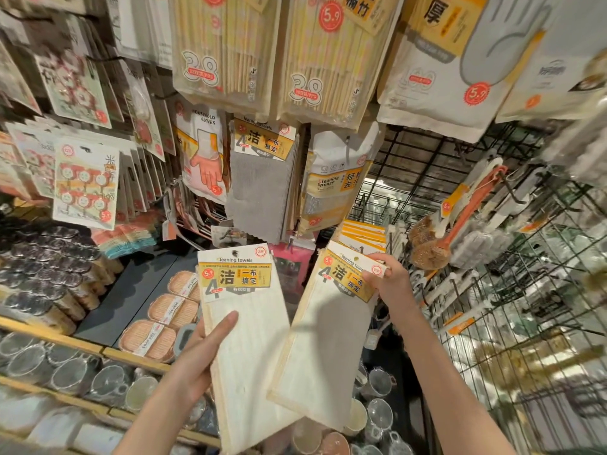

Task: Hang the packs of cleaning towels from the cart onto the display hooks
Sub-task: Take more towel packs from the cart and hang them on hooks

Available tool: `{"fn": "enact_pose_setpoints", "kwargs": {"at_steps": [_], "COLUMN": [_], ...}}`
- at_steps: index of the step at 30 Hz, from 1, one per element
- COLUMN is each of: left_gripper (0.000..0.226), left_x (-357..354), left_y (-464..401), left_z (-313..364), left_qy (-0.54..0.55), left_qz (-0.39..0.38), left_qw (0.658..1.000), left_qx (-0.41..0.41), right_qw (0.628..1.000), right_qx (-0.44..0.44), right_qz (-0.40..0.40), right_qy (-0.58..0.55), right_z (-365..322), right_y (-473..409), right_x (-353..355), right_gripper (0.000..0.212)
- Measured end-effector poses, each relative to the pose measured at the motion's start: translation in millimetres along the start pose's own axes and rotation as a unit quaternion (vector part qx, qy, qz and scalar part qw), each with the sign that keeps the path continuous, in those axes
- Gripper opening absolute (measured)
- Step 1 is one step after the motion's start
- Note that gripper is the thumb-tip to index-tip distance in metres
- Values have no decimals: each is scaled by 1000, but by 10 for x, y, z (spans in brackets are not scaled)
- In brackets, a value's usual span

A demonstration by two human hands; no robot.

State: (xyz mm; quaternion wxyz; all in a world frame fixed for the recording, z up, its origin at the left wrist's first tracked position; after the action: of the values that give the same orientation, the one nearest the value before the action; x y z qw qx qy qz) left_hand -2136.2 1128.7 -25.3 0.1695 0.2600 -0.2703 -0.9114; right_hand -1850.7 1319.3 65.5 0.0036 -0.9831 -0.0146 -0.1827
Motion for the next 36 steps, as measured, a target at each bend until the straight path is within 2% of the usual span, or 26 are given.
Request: {"fn": "enact_pose_setpoints", "kwargs": {"at_steps": [6,13,18,24,32,36], "left_gripper": [59,55,51,48,51,51], "left_x": [87,230,245,276,312,308], "left_y": [-40,-67,-81,-119,-146,-145], "left_z": [11,30,-7,-24,-24,-21], "left_qy": [0,1,22,12,4,-1], "left_qz": [18,51,55,58,66,65], "left_qw": [1000,998,998,998,998,998], "left_qx": [-3,-24,-14,3,12,20], "right_qw": [999,994,997,996,989,985], "right_qx": [-27,-58,-64,-62,-36,-40], "right_qz": [4,50,47,64,144,159], "right_qy": [-29,-76,-18,-12,16,57], "right_z": [270,555,661,768,747,763], "right_y": [-212,-381,-481,-585,-768,-860], "right_x": [7,88,91,48,67,38], "right_gripper": [30,33,32,31,15,24]}}
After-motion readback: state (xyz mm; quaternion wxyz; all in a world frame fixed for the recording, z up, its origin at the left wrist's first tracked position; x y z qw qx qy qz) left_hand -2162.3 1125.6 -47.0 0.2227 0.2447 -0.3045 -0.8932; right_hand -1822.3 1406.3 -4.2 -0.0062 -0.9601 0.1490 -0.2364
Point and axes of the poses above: each hand's wrist, its own y-axis away from the middle knuckle, its own x-axis out of the back of the hand, z = x × y, the point moved 8 cm from there along -y, towards the middle knuckle, and after that the axes turned 2 degrees about x, right-handed, at the moved point
